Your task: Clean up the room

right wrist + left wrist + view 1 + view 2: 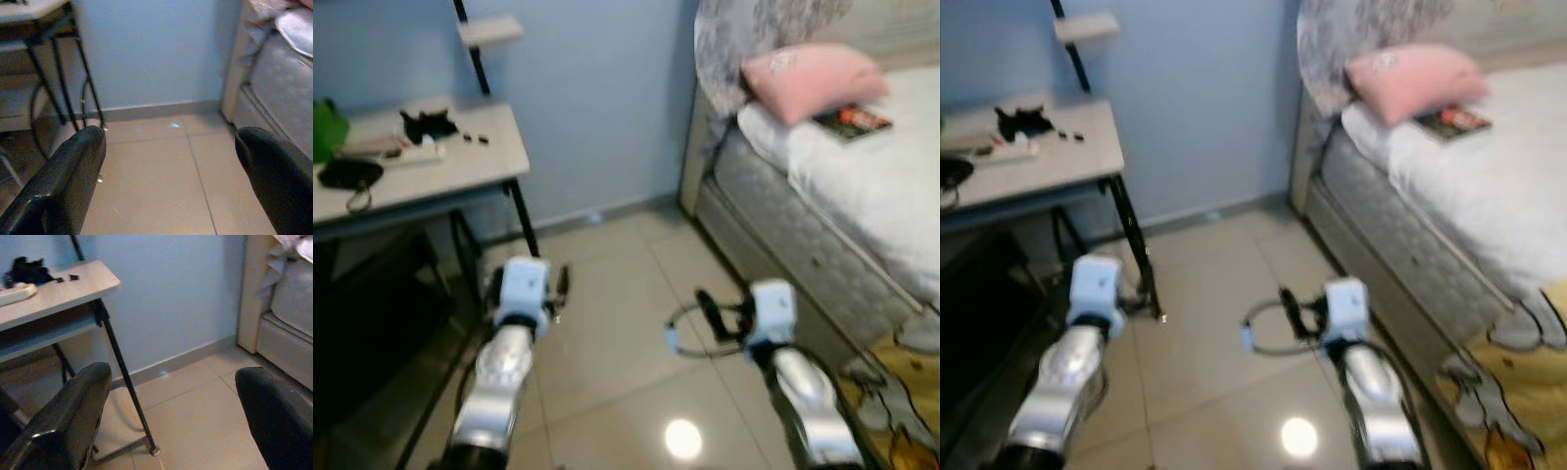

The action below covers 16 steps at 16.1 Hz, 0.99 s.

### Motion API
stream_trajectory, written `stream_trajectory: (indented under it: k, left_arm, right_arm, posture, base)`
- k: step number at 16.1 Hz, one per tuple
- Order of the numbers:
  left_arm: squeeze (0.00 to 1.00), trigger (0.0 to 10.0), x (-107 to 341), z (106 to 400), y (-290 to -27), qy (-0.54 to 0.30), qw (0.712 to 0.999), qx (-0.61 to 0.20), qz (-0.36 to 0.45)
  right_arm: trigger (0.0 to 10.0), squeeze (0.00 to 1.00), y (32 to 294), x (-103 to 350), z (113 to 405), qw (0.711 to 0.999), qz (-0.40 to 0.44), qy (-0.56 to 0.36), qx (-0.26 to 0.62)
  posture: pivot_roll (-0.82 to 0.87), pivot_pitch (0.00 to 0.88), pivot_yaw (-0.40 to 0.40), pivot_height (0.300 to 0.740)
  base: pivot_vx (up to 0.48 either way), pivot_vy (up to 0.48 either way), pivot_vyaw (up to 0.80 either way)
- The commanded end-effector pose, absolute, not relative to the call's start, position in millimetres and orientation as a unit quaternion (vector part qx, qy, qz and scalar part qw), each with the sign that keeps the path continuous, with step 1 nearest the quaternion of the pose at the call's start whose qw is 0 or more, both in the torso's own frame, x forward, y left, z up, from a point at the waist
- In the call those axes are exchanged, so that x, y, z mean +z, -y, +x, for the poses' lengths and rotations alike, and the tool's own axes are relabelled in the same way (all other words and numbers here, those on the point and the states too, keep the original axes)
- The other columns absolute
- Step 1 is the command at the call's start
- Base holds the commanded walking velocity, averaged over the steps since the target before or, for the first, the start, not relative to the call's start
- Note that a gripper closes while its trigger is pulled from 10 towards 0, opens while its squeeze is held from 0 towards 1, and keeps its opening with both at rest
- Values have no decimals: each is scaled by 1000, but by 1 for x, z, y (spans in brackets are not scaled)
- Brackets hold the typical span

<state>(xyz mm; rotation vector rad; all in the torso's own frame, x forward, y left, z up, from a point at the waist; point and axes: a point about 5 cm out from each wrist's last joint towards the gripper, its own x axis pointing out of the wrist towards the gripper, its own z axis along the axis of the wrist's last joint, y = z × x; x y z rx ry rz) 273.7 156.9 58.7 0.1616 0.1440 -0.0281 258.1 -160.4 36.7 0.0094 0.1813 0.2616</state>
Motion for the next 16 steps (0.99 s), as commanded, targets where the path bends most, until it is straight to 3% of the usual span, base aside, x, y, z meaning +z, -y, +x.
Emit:
stream_trajectory:
  k: [1, 4, 5, 12, 16]
  left_arm:
    - [0, 10000, 62, 277, -145, -65, 995, -26, 69]
    - [0, 10000, 77, 282, -136, -13, 995, -52, 87]
    - [0, 10000, 80, 282, -138, -10, 998, -37, 47]
    - [0, 10000, 73, 279, -150, -31, 999, 2, 13]
    - [0, 10000, 77, 281, -151, -23, 1000, 1, 17]
  right_arm:
    - [10000, 1000, 167, 37, 258, 988, -4, -88, 126]
    - [10000, 1000, 163, 35, 258, 986, -6, -94, 138]
    - [10000, 1000, 161, 34, 259, 984, -4, -96, 147]
    - [10000, 1000, 170, 40, 262, 990, 1, -80, 117]
    - [10000, 1000, 167, 40, 264, 990, 2, -81, 113]
  posture:
    - [-173, 0, 58, 740]
    - [-169, 0, 51, 740]
    - [-170, 0, 51, 740]
    - [-167, 0, 51, 740]
    - [-159, 0, 50, 740]
  base:
    - [0, -439, 681]
    - [0, 0, 675]
    - [244, 0, 681]
    - [472, 0, 79]
    - [478, 0, 544]
